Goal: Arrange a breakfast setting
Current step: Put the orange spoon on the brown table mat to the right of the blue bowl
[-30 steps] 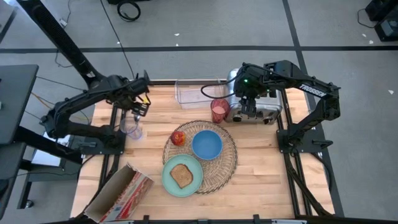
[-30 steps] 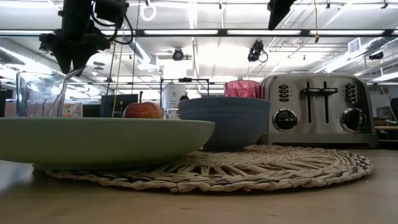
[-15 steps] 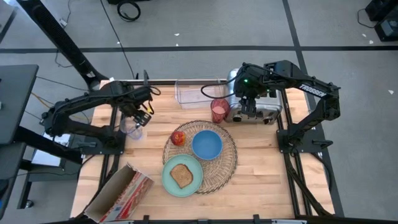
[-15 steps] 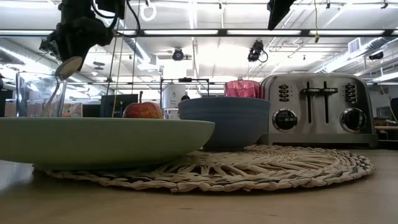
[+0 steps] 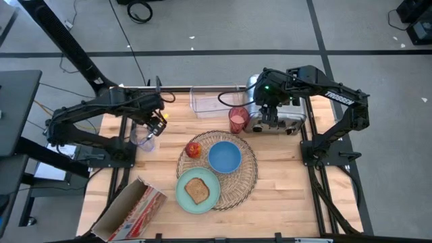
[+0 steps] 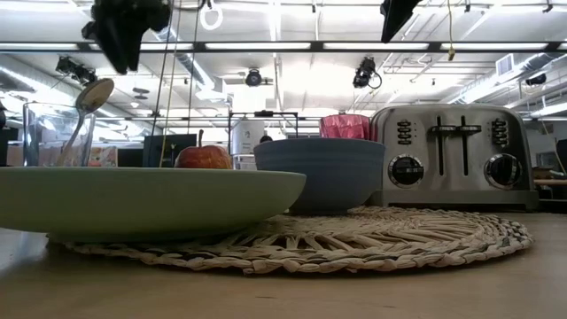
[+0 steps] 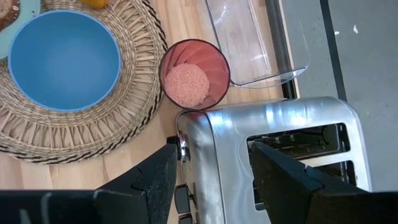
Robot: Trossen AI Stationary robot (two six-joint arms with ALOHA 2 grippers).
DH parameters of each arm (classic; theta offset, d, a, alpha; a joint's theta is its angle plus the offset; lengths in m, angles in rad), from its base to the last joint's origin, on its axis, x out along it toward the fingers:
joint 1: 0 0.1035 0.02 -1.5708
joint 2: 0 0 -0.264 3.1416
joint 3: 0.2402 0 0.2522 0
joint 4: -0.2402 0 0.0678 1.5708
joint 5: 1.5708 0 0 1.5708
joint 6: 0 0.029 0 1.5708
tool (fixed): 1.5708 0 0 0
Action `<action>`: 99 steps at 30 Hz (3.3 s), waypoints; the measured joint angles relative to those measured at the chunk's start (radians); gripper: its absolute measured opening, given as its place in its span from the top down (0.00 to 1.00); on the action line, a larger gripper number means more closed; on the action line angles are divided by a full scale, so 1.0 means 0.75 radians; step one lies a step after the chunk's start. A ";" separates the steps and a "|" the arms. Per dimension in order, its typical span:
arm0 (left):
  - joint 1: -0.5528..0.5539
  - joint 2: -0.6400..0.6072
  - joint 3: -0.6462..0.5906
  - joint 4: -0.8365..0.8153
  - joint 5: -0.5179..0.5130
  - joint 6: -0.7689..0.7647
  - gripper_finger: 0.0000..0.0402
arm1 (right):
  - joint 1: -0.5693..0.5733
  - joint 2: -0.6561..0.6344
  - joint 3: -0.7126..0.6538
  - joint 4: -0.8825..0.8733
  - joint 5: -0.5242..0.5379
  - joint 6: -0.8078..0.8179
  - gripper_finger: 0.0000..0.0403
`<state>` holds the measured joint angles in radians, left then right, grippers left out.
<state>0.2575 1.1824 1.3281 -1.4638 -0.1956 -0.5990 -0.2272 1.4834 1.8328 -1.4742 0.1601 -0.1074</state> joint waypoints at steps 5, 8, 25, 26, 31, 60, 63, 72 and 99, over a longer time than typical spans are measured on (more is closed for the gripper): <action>-0.139 0.002 0.057 0.029 -0.072 -0.211 0.51 | -0.009 0.000 0.000 0.001 0.006 -0.001 0.48; -0.262 0.018 0.055 0.024 -0.101 -0.358 0.52 | -0.020 0.000 0.000 0.008 0.006 -0.001 0.48; -0.633 0.375 0.218 -0.146 -0.318 -0.749 0.53 | -0.147 0.005 -0.001 0.070 0.004 -0.026 0.48; -0.631 0.386 0.199 -0.137 -0.318 -0.729 0.53 | -0.150 0.005 -0.001 0.069 0.005 -0.023 0.48; -0.559 0.388 0.155 -0.144 -0.330 -0.608 0.53 | -0.165 0.005 -0.001 0.069 0.004 -0.021 0.48; -0.415 0.169 -0.158 -0.145 -0.222 -0.425 0.53 | -0.166 0.004 -0.001 0.081 0.003 0.112 0.48; -0.414 0.169 -0.177 -0.144 -0.222 -0.449 0.53 | -0.166 0.004 -0.001 0.081 0.002 0.139 0.48; -0.406 0.169 -0.229 -0.143 -0.272 -0.568 0.56 | -0.163 0.004 -0.001 0.109 0.000 0.155 0.48; -0.355 0.169 -0.239 -0.137 -0.425 -0.741 0.51 | -0.162 0.004 -0.001 0.129 -0.008 0.120 0.48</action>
<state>-0.0086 1.3094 1.1488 -1.5668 -0.5141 -1.1551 -0.3485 1.4860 1.8324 -1.3772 0.1539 -0.0177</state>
